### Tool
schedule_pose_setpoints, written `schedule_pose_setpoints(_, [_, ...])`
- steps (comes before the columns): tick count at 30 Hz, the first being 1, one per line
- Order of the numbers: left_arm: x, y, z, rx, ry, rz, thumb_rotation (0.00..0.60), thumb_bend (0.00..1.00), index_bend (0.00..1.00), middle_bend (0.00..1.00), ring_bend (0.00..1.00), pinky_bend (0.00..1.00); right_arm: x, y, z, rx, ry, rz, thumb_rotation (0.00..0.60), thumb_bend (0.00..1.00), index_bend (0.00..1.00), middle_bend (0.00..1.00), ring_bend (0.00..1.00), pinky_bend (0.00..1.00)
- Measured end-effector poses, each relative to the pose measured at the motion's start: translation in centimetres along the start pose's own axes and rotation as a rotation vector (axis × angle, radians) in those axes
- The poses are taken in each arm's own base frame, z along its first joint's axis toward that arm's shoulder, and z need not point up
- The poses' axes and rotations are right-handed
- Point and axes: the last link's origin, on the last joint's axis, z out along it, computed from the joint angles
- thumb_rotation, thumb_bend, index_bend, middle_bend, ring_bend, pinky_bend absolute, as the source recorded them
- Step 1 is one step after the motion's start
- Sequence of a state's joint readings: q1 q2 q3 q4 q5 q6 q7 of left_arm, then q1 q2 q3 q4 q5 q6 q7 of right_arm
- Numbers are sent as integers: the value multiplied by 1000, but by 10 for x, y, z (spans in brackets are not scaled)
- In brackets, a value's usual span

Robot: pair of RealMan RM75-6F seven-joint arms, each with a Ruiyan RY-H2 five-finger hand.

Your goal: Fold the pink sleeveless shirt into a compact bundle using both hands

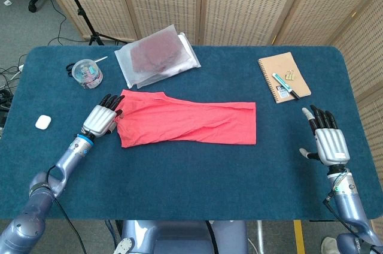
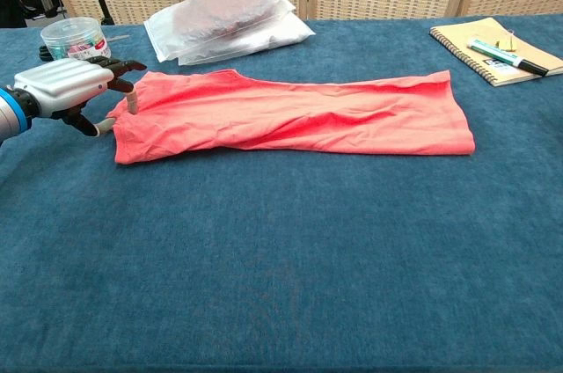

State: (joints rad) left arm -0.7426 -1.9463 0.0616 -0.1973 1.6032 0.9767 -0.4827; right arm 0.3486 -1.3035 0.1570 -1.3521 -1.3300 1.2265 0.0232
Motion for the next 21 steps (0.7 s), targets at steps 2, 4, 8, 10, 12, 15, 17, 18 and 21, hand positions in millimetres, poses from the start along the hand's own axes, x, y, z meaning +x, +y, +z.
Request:
schedule_pose_setpoints(2, [-1, 0, 1, 7, -5, 3, 600, 466, 475, 0, 0, 0, 1, 0, 0, 1, 1, 3, 600, 0, 0, 0, 0, 0])
schedule_pose_setpoints(4, [-1, 1, 2, 10, -7, 5, 600, 470, 526, 0, 0, 0, 1, 0, 0, 2, 1, 4, 600, 0, 0, 0, 0, 0])
schedule_pose_setpoints(8, [-2, 3, 4, 16, -8, 8, 600, 491, 628, 0, 0, 0, 1, -1, -1, 4, -1, 8, 600, 0, 0, 0, 0, 0])
schedule_pose_setpoints(10, [-2, 4, 5, 20, -7, 5, 600, 505, 658, 0, 0, 0, 1, -1, -1, 6, -2, 11, 600, 0, 0, 0, 0, 0])
schedule_pose_setpoints(12, [-2, 5, 6, 27, -2, 6, 600, 514, 678, 0, 0, 0, 1, -1, -1, 7, -2, 13, 600, 0, 0, 0, 0, 0])
schedule_pose_setpoints(15, [-1, 6, 7, 36, 9, 5, 600, 514, 689, 0, 0, 0, 2, -1, -1, 8, -2, 16, 600, 0, 0, 0, 0, 0])
schedule_pose_setpoints(17, [0, 5, 7, 41, 13, 8, 600, 516, 697, 0, 0, 0, 2, -1, -1, 9, -1, 18, 600, 0, 0, 0, 0, 0])
schedule_pose_setpoints(18, [0, 4, 7, 43, 14, 8, 600, 518, 700, 0, 0, 0, 2, -1, -1, 9, -1, 18, 600, 0, 0, 0, 0, 0])
schedule_pose_setpoints(21, [0, 2, 5, 48, 16, -1, 600, 531, 705, 0, 0, 0, 3, -1, -2, 11, -1, 20, 600, 0, 0, 0, 0, 0])
